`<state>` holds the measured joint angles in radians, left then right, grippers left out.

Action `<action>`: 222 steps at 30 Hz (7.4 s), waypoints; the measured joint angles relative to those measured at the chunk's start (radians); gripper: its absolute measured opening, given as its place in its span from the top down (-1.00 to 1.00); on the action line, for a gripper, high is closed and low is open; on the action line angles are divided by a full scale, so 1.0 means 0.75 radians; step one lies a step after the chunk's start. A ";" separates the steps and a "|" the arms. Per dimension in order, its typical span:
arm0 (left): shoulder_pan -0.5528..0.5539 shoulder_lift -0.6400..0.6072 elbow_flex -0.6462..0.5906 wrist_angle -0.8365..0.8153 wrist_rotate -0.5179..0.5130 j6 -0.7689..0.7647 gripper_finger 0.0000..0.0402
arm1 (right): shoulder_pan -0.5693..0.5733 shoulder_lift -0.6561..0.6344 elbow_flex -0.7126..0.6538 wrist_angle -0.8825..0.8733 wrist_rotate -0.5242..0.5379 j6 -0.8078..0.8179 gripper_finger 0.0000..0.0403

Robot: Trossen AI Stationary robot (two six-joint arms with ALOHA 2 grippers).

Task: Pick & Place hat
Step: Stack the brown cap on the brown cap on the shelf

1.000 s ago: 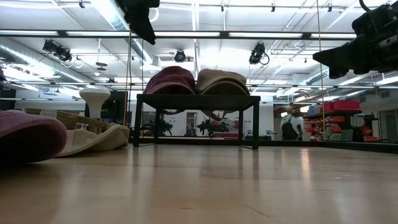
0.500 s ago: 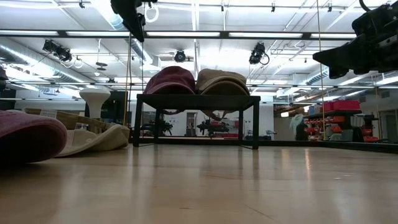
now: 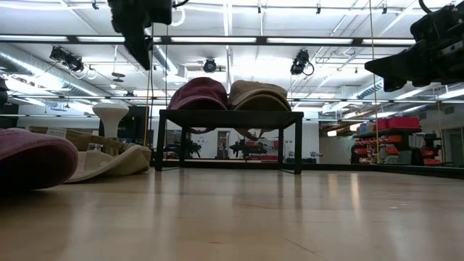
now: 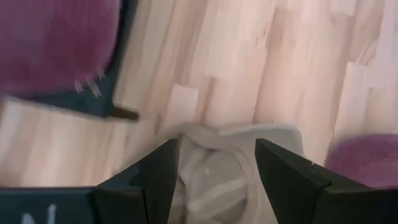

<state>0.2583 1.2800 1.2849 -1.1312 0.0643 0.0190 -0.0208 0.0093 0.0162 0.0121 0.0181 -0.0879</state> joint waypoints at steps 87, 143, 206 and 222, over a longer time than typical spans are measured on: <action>-0.407 0.526 -0.163 0.304 -0.159 -2.105 -0.04 | 0.000 0.000 0.000 0.000 -0.002 0.000 0.95; -0.485 0.756 -0.106 0.197 0.096 -2.101 0.74 | 0.000 0.000 0.000 0.000 -0.005 0.000 0.95; -0.788 0.409 0.250 0.392 -0.377 -1.471 0.94 | 0.000 0.000 0.000 0.000 -0.004 0.000 0.95; -0.792 0.191 -0.046 0.977 -0.491 -1.298 0.94 | 0.000 -0.001 0.000 0.000 -0.004 0.000 0.95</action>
<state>-0.3354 1.4231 1.2507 -0.3981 -0.3036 -0.9542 -0.0205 0.0090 0.0162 0.0124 0.0151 -0.0879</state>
